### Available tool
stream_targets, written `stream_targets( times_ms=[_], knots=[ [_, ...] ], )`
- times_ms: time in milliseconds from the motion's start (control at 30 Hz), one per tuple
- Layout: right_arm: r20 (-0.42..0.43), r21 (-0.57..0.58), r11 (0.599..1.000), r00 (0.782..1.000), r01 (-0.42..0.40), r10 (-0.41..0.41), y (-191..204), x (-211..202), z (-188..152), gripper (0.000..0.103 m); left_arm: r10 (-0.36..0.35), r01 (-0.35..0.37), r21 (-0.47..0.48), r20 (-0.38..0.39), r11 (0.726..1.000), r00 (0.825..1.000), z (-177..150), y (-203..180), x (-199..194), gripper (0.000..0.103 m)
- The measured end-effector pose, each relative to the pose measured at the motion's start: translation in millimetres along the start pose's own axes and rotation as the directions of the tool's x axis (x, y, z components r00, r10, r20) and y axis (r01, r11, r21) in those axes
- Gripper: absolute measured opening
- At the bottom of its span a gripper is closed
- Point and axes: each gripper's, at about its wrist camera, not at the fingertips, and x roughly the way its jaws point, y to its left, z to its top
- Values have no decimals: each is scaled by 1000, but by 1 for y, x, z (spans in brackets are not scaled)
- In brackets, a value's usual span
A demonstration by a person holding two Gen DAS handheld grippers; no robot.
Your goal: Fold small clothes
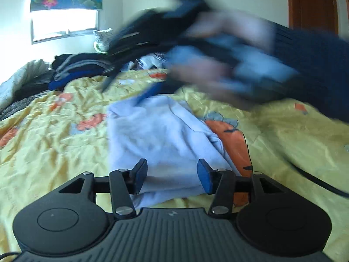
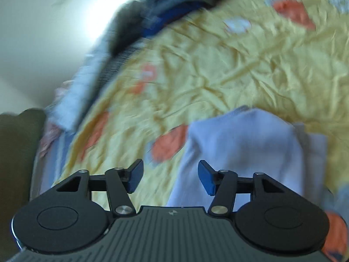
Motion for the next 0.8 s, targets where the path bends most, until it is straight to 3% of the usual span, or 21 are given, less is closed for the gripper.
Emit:
stream_targets(
  times_ms=[67,167,200,233,333,467,533,567,600,667,733,800],
  knots=[
    [25,13,998,998,-55,55,-7,-35,-31,76,8,-8,-5,0,1000,1000,-5,5,-7,51],
    [43,78,994,997,-71,68,-28,-58,-69,76,39,-38,44,-6,998,999,-9,1,-1,55],
    [34,105,994,999,-37,33,-37,-56,-79,76,41,-40,66,-6,997,999,-11,-2,3,58],
    [18,137,991,1000,7,-9,-46,-50,-86,67,44,-43,85,-11,995,999,-14,-5,8,64],
    [91,184,982,996,-37,21,-59,-52,-101,64,78,-78,142,2,987,997,-14,-17,5,64],
    [132,222,974,991,-35,6,-44,-83,-104,74,48,-50,35,61,998,997,0,-6,-29,68],
    [167,201,979,986,-45,12,-47,-99,-108,76,45,-44,-83,17,996,999,10,20,-27,71],
    [161,208,978,987,-28,-6,-53,-102,-110,77,12,-16,-187,-25,982,1000,15,39,-19,71],
    [147,229,973,989,-9,-25,-64,-103,-110,74,-38,13,-311,-75,950,996,18,62,-7,71],
    [105,297,955,993,22,-56,-87,-98,-107,62,-177,81,-537,-129,840,976,18,103,18,70],
    [59,336,942,998,14,-36,-106,-88,-106,58,-268,111,-662,-139,741,953,14,128,41,70],
    [49,354,935,999,3,-22,-113,-81,-109,53,-330,120,-720,-159,684,930,10,137,63,67]
  ],
)
